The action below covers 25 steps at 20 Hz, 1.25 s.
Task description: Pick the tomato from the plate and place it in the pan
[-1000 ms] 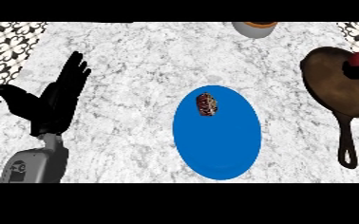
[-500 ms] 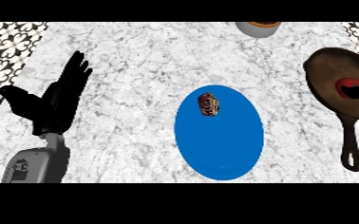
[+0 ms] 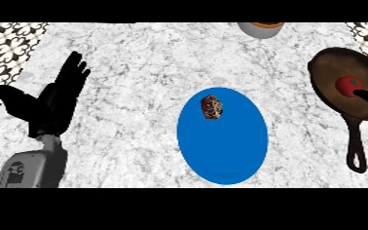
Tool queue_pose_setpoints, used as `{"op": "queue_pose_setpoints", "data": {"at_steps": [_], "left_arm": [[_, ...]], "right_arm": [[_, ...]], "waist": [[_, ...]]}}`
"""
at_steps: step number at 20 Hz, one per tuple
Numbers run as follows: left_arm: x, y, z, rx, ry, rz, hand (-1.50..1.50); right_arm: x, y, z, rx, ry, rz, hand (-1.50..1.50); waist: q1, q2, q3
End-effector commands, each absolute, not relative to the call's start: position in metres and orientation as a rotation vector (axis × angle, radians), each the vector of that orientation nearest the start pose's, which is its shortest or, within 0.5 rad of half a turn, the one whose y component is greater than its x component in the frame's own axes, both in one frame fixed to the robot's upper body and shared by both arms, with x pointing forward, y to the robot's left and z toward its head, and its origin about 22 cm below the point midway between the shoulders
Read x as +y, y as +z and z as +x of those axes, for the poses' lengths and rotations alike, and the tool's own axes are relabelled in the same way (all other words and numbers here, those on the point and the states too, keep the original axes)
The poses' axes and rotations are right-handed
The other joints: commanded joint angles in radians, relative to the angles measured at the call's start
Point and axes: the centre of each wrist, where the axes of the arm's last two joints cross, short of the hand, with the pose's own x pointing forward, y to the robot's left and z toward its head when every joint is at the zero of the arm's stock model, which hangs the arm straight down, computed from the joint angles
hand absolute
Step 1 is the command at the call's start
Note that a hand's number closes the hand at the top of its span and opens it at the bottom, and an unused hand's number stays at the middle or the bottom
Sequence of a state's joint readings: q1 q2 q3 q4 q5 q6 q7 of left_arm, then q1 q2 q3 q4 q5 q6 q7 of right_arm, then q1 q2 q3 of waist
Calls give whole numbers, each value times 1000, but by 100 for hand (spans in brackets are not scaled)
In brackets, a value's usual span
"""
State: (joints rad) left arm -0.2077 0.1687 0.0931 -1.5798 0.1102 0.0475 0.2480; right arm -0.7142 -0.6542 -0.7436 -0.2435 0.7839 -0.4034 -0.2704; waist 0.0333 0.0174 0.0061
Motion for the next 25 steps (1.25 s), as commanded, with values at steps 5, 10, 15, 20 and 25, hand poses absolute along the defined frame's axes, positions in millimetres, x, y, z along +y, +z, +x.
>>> {"op": "queue_pose_setpoints", "data": {"at_steps": [5, 10, 15, 20, 25], "left_arm": [[276, 66, 286, -1533, 45, 104, 0], [281, 57, 280, -1515, 45, 113, 0], [279, 51, 289, -1515, 49, 109, 0], [270, 64, 282, -1517, 50, 95, 0], [274, 44, 276, -1521, 57, 123, 0]], "right_arm": [[-531, 49, 288, -1400, -277, -1037, -150], [-564, 22, 220, -1507, -319, -927, -150], [-586, 23, 177, -1559, -319, -816, -150], [-591, 12, 149, -1567, -273, -824, -150], [-584, 10, 149, -1564, -277, -842, -150]], "waist": [[-26, -8, -1], [-50, -18, -5], [-38, -14, -5], [-34, -17, -6], [-37, -19, -7]]}}
